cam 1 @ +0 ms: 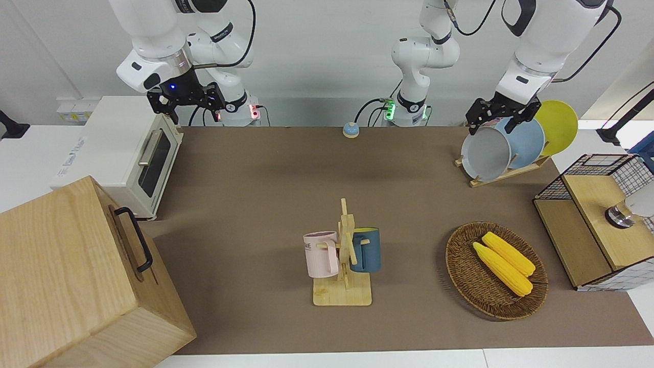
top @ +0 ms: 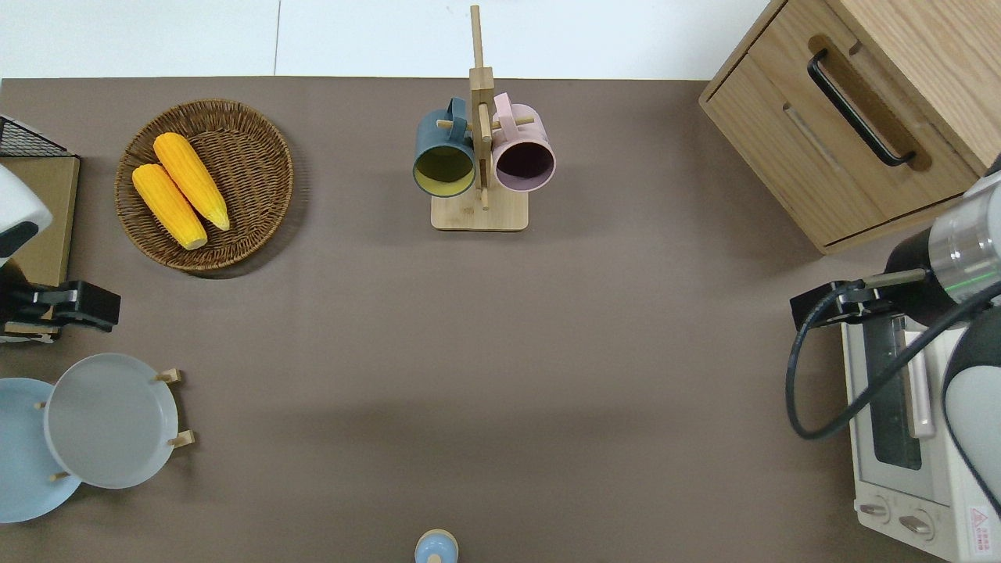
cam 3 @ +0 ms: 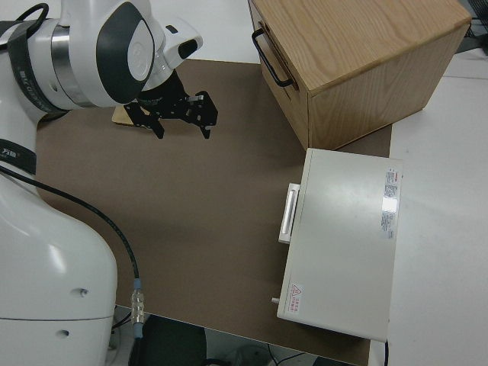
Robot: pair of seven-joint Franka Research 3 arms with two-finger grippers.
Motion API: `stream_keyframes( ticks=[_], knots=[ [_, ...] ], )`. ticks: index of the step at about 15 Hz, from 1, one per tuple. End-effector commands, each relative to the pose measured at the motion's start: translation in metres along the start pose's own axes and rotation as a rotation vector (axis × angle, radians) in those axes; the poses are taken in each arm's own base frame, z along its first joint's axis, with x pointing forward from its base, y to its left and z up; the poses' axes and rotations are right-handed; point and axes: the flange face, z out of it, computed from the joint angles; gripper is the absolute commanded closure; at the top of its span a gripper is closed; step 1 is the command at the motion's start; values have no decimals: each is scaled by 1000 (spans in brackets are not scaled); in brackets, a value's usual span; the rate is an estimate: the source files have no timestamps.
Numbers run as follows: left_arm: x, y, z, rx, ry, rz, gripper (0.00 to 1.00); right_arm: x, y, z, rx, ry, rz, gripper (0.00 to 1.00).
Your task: Pick gray plate from low plate rack and place it on table with left arm
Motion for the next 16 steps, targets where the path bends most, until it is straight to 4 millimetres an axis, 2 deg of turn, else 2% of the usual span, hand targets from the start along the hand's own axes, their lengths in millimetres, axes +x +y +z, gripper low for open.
stream_keyframes(
  ticks=[1, 5, 8, 10, 12, 16],
  knots=[
    [-25, -27, 16, 108, -32, -14, 7, -2, 2, -3, -5, -1, 15, 17],
    [-37, -45, 31, 204, -61, -28, 7, -2, 3, -3, -5, -1, 16, 17],
    [-47, -67, 48, 231, -95, -60, 7, -2, 2, -3, -5, -3, 15, 17],
    [-52, -79, 65, 229, -117, -78, 7, -2, 3, -3, -5, -1, 16, 17],
    [-51, -78, 86, 225, -131, -71, 7, -2, 2, -2, -7, -4, 15, 17],
    [-51, -89, 126, 170, -144, -91, 7, -2, 2, -3, -6, -1, 15, 17]
  ],
)
